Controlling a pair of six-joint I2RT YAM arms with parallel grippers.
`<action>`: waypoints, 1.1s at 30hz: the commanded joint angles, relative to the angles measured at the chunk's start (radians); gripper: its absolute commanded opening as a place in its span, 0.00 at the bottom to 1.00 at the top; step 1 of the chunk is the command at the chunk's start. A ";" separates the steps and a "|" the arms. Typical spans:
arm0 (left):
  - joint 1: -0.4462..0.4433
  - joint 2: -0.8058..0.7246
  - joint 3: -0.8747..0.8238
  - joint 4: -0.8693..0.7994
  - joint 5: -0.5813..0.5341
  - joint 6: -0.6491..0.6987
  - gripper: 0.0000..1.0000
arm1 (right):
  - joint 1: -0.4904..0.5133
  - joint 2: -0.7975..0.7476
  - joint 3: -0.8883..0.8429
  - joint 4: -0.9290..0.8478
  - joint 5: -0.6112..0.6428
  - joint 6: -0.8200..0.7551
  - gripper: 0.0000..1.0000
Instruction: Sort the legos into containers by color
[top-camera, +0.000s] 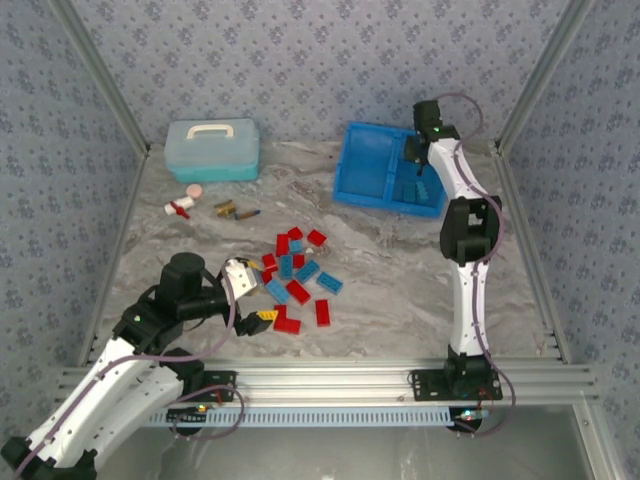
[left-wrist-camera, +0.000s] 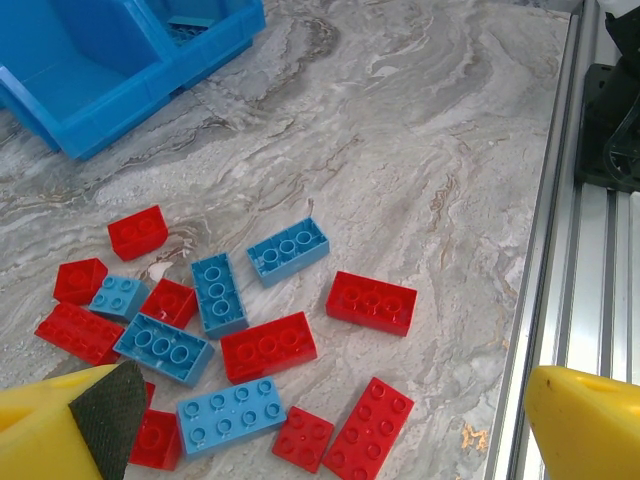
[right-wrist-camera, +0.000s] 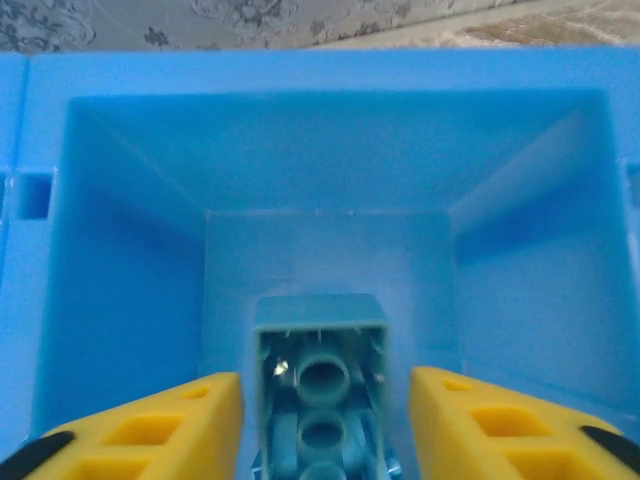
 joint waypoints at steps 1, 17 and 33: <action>-0.005 -0.004 -0.014 0.000 -0.004 0.003 0.99 | -0.003 -0.005 0.058 -0.055 -0.018 0.001 0.56; -0.008 -0.026 -0.013 0.008 0.008 -0.005 0.99 | 0.199 -0.576 -0.554 0.174 -0.060 -0.070 0.58; -0.010 -0.036 -0.008 -0.008 0.033 0.020 0.99 | 0.690 -0.916 -1.156 0.080 -0.218 -0.366 0.72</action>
